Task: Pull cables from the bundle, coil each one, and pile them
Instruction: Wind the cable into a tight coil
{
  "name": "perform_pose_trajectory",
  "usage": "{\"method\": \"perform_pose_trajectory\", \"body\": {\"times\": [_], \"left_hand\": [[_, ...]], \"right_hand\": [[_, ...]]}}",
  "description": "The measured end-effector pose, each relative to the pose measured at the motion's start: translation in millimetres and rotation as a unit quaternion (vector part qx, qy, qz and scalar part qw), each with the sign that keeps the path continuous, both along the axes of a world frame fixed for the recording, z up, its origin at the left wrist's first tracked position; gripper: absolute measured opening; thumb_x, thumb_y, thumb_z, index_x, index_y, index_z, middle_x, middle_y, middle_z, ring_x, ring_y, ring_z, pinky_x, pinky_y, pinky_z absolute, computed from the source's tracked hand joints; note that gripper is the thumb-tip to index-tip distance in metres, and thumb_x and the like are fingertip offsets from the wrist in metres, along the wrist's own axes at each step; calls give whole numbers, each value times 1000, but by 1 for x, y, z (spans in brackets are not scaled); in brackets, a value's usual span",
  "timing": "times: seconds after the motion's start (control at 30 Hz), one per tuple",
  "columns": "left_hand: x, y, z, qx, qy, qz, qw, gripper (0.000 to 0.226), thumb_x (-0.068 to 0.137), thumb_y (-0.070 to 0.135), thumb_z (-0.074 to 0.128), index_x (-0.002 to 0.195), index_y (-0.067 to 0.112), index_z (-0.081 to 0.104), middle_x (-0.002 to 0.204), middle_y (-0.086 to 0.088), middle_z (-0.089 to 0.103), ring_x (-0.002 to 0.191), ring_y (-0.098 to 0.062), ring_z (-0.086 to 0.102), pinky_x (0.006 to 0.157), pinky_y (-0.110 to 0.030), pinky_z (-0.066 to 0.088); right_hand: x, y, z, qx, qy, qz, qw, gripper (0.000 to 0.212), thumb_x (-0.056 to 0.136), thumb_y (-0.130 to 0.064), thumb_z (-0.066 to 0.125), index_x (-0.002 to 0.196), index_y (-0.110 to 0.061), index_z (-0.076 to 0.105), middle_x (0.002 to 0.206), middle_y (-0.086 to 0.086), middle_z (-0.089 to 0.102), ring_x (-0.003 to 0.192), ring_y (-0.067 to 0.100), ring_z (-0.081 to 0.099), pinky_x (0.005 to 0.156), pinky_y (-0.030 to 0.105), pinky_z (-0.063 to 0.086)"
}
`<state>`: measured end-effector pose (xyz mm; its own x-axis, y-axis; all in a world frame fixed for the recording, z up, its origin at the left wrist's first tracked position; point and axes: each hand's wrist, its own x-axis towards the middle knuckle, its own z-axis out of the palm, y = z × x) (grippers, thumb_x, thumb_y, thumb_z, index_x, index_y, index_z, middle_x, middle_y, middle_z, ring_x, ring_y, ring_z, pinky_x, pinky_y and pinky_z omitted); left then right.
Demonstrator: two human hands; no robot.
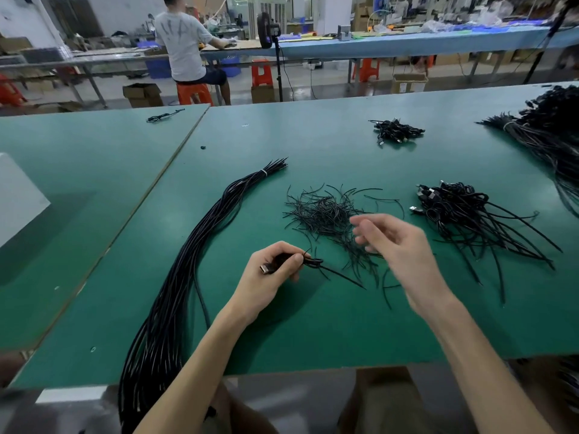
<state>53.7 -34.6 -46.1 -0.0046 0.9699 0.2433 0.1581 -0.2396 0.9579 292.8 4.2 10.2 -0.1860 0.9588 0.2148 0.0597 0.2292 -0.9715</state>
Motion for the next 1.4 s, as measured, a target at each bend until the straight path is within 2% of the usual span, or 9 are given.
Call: {"method": "perform_pose_trajectory", "body": {"times": [0.13, 0.27, 0.43, 0.63, 0.83, 1.0, 1.17, 1.3, 1.4], "left_hand": [[1, 0, -1, 28, 45, 15, 998, 8, 101, 14, 65, 101, 11, 73, 74, -8, 65, 68, -14, 58, 70, -22, 46], [1, 0, -1, 37, 74, 13, 997, 6, 100, 9, 66, 100, 11, 72, 72, 0, 63, 66, -11, 55, 68, -21, 44], [1, 0, -1, 60, 98, 10, 993, 13, 99, 5, 64, 97, 17, 68, 75, 0, 61, 67, -18, 53, 66, -30, 45], [0, 0, -4, 59, 103, 33, 992, 6, 98, 12, 64, 92, 10, 67, 80, -10, 65, 73, -36, 58, 70, -55, 50], [3, 0, -3, 80, 142, 31, 986, 7, 101, 10, 65, 98, 10, 70, 79, -5, 65, 66, -19, 58, 63, -35, 50], [5, 3, -7, 87, 185, 32, 978, 11, 99, 7, 68, 99, 17, 72, 84, 4, 64, 68, -14, 59, 66, -22, 46], [4, 3, -7, 77, 169, 30, 982, 11, 100, 10, 66, 99, 17, 74, 83, 7, 64, 67, -9, 60, 66, -22, 47], [4, 2, -2, 59, 143, 24, 988, 10, 101, 11, 64, 101, 11, 73, 80, 3, 67, 66, -7, 57, 65, -36, 51], [6, 1, -3, 44, 140, 20, 989, 12, 103, 9, 60, 97, 11, 70, 77, 9, 68, 62, -3, 55, 61, -25, 47]], "right_hand": [[-33, 0, 25, 120, -211, 7, 970, 25, 95, -47, 66, 109, -28, 74, 102, -14, 71, 93, -1, 64, 82, 13, 48], [-75, -1, 25, 51, -362, 40, 930, 45, 96, -62, 57, 107, -21, 71, 100, -5, 69, 93, 14, 64, 89, 37, 53], [-90, 1, 23, 24, -471, 43, 881, 48, 95, -62, 56, 92, -16, 70, 89, 2, 72, 89, 23, 66, 72, 35, 50], [-87, 5, 30, -15, -513, 60, 856, 39, 93, -49, 68, 109, -15, 62, 108, 7, 66, 99, 29, 63, 77, 34, 45], [-87, 4, 35, -43, -537, 58, 841, 42, 95, -42, 70, 119, -9, 59, 120, 15, 64, 110, 36, 62, 88, 40, 49], [-87, 2, 37, -32, -579, 61, 812, 38, 94, -37, 72, 116, -9, 56, 122, 12, 63, 114, 35, 61, 85, 40, 46], [-88, -1, 38, 1, -595, 64, 801, 28, 95, -24, 70, 116, -10, 58, 118, 14, 63, 111, 35, 61, 83, 39, 46], [-87, -3, 38, 26, -591, 63, 804, 19, 95, -14, 69, 111, -11, 60, 113, 14, 63, 103, 35, 62, 81, 39, 50], [-89, -8, 36, 56, -603, 68, 793, 19, 97, -15, 65, 114, -11, 56, 118, 14, 59, 108, 36, 60, 78, 38, 42]]}}
